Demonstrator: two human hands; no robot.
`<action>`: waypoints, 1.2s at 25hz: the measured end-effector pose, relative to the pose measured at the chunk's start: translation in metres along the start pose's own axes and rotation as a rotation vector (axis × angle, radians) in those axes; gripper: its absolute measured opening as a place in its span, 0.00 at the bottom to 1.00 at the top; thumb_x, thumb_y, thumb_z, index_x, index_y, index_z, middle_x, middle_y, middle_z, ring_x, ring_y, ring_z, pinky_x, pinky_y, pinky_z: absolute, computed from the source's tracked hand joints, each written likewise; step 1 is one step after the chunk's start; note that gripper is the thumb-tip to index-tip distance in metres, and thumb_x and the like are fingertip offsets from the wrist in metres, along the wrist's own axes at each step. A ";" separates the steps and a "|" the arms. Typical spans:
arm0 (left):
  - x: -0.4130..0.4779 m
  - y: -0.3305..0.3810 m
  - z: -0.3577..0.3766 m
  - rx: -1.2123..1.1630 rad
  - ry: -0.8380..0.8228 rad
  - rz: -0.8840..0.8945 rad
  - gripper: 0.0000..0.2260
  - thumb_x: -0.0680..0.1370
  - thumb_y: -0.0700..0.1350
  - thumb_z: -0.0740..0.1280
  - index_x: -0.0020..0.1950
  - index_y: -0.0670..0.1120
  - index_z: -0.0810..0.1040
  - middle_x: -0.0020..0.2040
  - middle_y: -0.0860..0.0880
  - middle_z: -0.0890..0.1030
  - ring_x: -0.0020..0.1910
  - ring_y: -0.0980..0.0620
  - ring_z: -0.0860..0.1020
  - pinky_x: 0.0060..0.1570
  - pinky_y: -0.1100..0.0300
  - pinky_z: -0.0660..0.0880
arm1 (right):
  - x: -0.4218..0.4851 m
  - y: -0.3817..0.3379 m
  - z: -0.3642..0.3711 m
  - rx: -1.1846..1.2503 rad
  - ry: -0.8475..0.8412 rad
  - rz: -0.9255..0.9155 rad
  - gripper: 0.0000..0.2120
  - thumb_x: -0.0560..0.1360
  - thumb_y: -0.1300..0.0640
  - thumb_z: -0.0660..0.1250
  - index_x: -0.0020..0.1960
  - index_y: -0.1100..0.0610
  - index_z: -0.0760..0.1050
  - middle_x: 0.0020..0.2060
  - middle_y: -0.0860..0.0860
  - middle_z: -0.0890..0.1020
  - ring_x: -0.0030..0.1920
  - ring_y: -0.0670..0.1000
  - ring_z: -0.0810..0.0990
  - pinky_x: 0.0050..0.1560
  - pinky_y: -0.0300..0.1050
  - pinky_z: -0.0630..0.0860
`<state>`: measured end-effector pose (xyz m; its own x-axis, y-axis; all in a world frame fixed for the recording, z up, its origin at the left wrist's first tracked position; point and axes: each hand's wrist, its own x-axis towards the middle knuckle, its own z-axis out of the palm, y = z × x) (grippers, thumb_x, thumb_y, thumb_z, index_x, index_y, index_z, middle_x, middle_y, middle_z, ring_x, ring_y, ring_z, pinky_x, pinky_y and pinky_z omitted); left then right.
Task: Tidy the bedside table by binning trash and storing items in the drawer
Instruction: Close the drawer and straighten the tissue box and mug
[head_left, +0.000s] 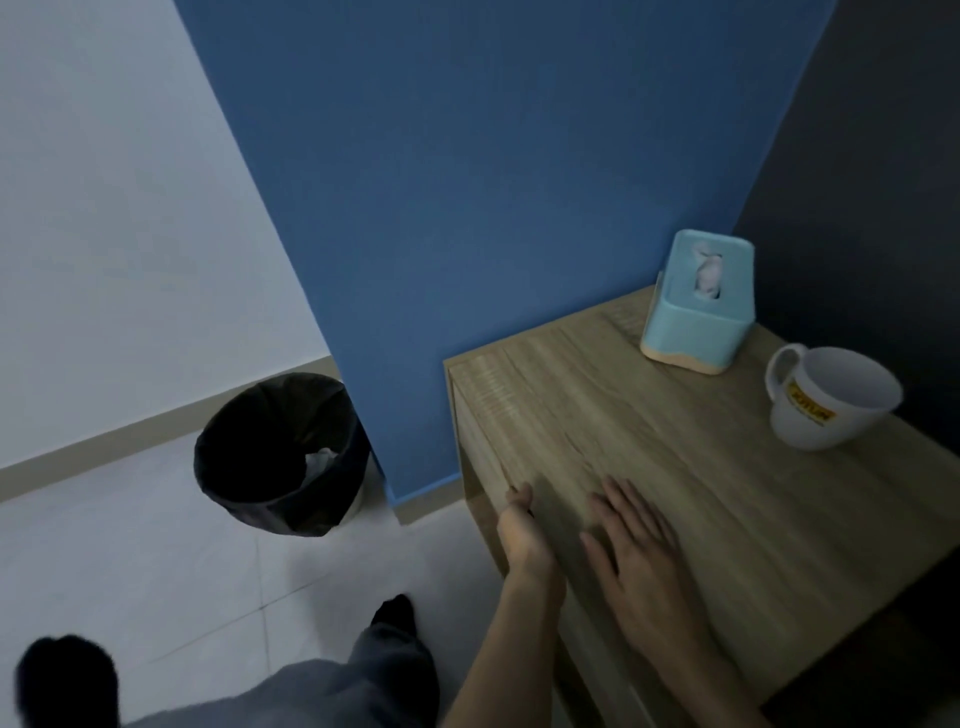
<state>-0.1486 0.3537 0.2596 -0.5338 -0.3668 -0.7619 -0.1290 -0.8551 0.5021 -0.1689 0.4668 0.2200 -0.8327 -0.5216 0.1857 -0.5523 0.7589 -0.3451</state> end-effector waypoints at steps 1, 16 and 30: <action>0.002 -0.001 -0.001 -0.003 0.003 -0.007 0.21 0.80 0.48 0.57 0.70 0.40 0.68 0.67 0.41 0.74 0.64 0.42 0.72 0.64 0.50 0.67 | 0.000 0.001 0.001 0.004 0.002 -0.001 0.32 0.78 0.40 0.40 0.64 0.56 0.73 0.67 0.52 0.73 0.69 0.51 0.68 0.67 0.48 0.58; -0.038 -0.011 0.028 0.900 -0.070 0.502 0.25 0.73 0.32 0.58 0.71 0.38 0.67 0.75 0.42 0.61 0.74 0.44 0.60 0.70 0.61 0.57 | -0.003 0.011 -0.014 0.580 0.412 0.350 0.17 0.63 0.53 0.60 0.51 0.46 0.72 0.43 0.59 0.82 0.46 0.54 0.77 0.49 0.37 0.70; 0.065 0.059 0.213 1.613 -0.486 1.233 0.31 0.72 0.30 0.58 0.74 0.49 0.60 0.78 0.51 0.51 0.78 0.47 0.45 0.74 0.52 0.55 | 0.079 0.164 -0.055 0.798 0.603 0.742 0.52 0.57 0.60 0.81 0.73 0.53 0.55 0.70 0.52 0.66 0.66 0.52 0.68 0.65 0.51 0.66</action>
<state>-0.3685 0.3570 0.3268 -0.9828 -0.0314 0.1818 0.0811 0.8113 0.5789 -0.3276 0.5712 0.2288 -0.9347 0.3543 0.0268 0.0612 0.2348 -0.9701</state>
